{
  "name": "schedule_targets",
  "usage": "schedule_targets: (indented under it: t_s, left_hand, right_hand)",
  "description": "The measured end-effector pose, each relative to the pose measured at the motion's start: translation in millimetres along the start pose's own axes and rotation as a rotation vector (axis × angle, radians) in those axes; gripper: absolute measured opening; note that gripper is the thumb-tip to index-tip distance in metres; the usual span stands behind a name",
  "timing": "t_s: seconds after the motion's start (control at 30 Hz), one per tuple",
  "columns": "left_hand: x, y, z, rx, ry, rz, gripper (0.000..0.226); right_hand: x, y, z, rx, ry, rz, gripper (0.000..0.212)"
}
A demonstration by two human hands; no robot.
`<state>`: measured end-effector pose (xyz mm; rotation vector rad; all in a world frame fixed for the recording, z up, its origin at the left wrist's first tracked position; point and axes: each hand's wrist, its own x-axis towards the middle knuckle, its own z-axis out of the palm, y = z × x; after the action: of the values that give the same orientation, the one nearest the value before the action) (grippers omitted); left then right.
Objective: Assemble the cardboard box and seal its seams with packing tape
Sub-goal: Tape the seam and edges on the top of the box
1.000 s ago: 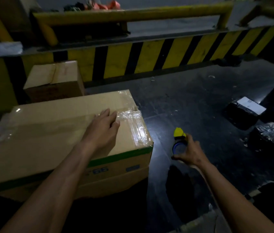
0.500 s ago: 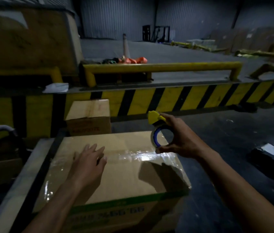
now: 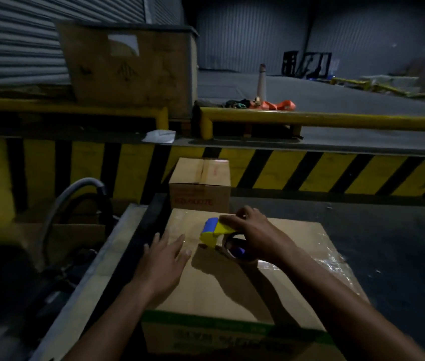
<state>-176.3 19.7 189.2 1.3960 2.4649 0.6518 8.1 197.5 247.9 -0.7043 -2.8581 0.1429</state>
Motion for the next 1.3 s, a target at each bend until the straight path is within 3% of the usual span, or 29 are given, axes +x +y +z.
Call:
schedule_targets:
  t_s: [0.13, 0.4, 0.47, 0.57, 0.6, 0.73, 0.8, 1.1, 1.3]
  left_hand:
    - [0.3, -5.5, -1.5, -0.088, 0.004, 0.004, 0.051]
    - [17.1, -15.1, -2.6, -0.151, 0.072, -0.031, 0.049]
    - [21.5, -15.9, -3.4, -0.197, 0.158, -0.04, 0.043]
    - [25.5, -6.3, -16.9, -0.206, 0.379, -0.096, 0.015]
    - [25.9, 0.5, -25.5, -0.293, 0.41, -0.144, 0.018]
    - [36.1, 12.9, -49.6, -0.989, 0.116, -0.328, 0.028]
    - [41.5, 7.6, -53.8, -1.13, -0.006, -0.356, 0.029]
    - [45.6, -6.2, -61.2, -1.424, -0.196, -0.352, 0.045]
    - [44.5, -8.3, -62.9, -1.458, -0.206, -0.371, 0.025]
  right_hand:
    - [12.5, -1.8, 3.3, 0.052, 0.001, -0.001, 0.063]
    - [24.9, -16.2, 0.0, 0.22, 0.101, -0.066, 0.067]
    - [29.3, -20.2, 2.6, 0.23, 0.142, -0.084, 0.071]
    - [34.8, -27.2, 8.2, 0.226, 0.148, -0.121, 0.074]
    - [36.2, -29.7, 10.2, 0.224, 0.135, -0.123, 0.076]
    - [40.2, -33.8, 16.0, 0.245, 0.115, -0.139, 0.08]
    - [42.5, -35.0, 15.9, 0.256, 0.122, -0.16, 0.08]
    - [46.3, -33.6, 11.5, 0.249, 0.16, -0.192, 0.073]
    - [45.2, -35.3, 7.6, 0.294, 0.162, -0.209, 0.072]
